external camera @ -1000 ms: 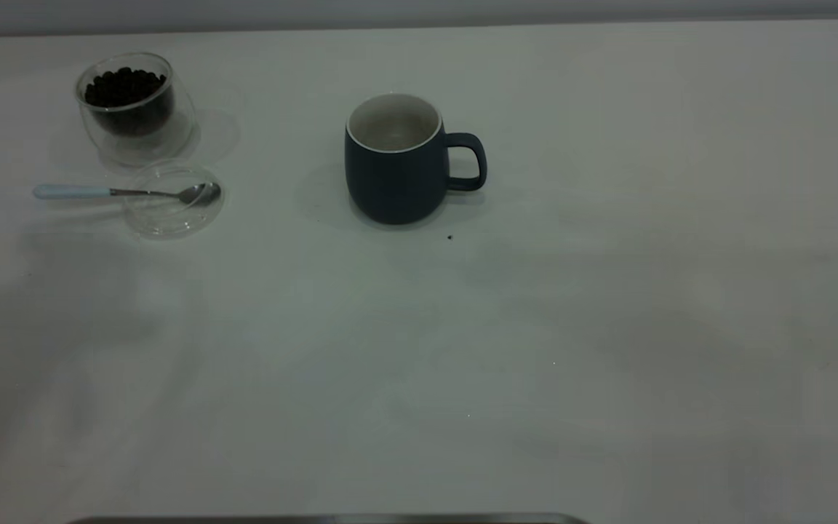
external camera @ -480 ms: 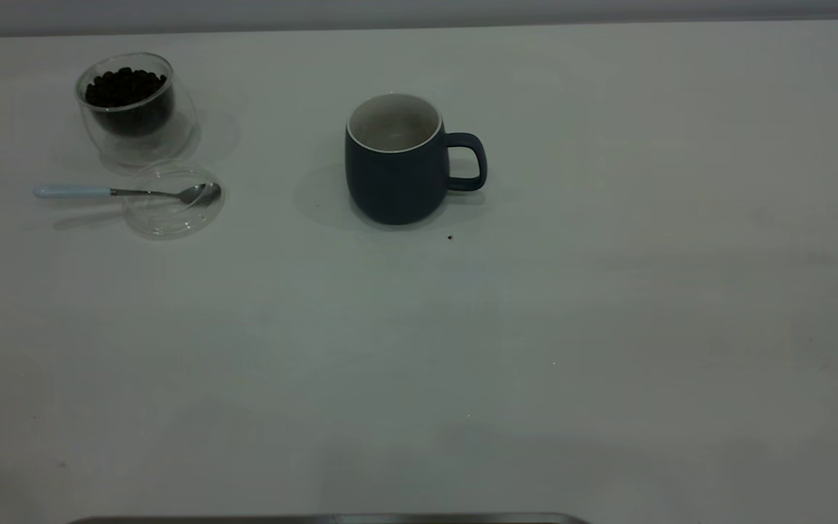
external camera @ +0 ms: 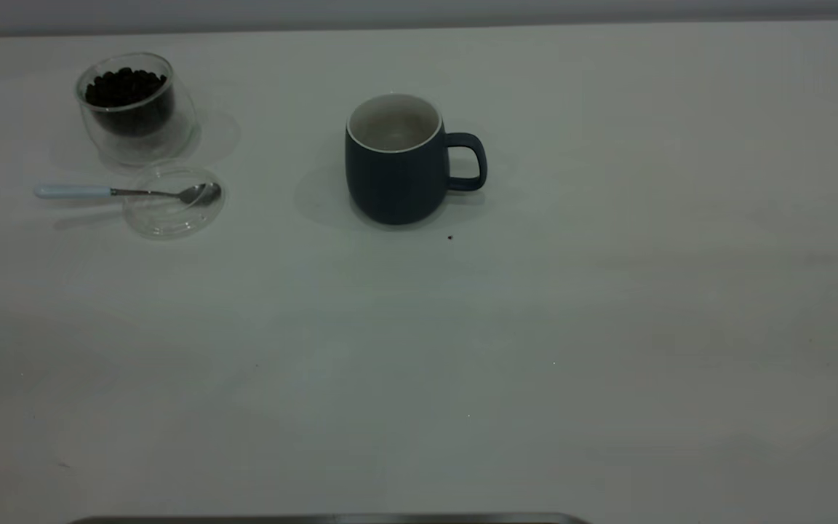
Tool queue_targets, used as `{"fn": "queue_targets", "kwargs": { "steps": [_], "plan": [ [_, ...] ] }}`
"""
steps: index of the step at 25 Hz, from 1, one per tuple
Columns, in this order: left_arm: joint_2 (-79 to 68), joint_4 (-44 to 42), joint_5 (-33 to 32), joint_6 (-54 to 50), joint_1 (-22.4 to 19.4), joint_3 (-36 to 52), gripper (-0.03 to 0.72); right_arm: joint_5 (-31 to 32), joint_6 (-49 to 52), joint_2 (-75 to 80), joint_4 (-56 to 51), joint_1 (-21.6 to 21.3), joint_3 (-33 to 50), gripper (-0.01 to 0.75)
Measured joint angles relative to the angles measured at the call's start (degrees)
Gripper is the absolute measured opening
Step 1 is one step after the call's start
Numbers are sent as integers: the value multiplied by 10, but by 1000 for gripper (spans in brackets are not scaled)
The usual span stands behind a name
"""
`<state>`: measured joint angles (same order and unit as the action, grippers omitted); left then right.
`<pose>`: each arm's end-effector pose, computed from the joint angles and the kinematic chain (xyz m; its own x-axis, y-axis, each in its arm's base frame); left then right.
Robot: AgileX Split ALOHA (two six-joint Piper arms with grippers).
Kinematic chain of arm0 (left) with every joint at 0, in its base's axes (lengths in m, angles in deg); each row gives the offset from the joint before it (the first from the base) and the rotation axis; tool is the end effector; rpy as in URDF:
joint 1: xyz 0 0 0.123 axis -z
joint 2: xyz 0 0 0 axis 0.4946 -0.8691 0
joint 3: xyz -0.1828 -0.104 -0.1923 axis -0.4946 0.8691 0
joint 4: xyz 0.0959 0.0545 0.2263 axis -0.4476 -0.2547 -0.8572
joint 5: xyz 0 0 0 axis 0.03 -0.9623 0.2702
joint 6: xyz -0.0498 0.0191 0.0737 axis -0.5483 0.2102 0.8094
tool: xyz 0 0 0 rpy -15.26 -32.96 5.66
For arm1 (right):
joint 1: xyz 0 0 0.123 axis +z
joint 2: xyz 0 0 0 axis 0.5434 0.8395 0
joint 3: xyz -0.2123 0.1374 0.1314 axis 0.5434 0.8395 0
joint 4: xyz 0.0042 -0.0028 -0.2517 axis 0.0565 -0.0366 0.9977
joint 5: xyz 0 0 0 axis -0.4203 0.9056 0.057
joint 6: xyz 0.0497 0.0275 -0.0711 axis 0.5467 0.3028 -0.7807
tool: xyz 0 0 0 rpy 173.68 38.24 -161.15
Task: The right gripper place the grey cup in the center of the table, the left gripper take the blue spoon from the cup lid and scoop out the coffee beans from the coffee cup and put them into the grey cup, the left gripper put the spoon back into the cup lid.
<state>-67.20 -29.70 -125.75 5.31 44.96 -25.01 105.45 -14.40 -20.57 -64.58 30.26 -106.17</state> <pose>0.0325 -0.0119 0.2672 -0.7324 0.1863 -0.6549 0.2737 0.9613 -0.0326 -0.0069 0.0098 0.2640 -0.5135 -0.1289 -0.8484 -0.1240 0.9894 -0.0752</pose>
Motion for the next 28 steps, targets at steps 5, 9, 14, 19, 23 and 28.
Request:
{"fn": "queue_targets", "kwargs": {
  "steps": [5, 9, 14, 19, 23, 28],
  "plan": [
    [76, 11, 11, 0, 0, 9, 486, 0, 0, 0, 0, 0, 0, 358],
    [115, 12, 11, 0, 0, 9, 486, 0, 0, 0, 0, 0, 0, 358],
    [149, 13, 10, 0, -9, 9, 486, 0, 0, 0, 0, 0, 0, 358],
    [175, 15, 10, 0, -104, 9, 486, 0, -1, 0, 0, 0, 0, 358],
    [180, 15, 9, 0, -157, 9, 486, 0, -1, 0, 0, 0, 0, 358],
    [180, 17, 9, 0, -161, 9, 486, 0, -1, 0, 0, 0, 0, 358]
  ]
}}
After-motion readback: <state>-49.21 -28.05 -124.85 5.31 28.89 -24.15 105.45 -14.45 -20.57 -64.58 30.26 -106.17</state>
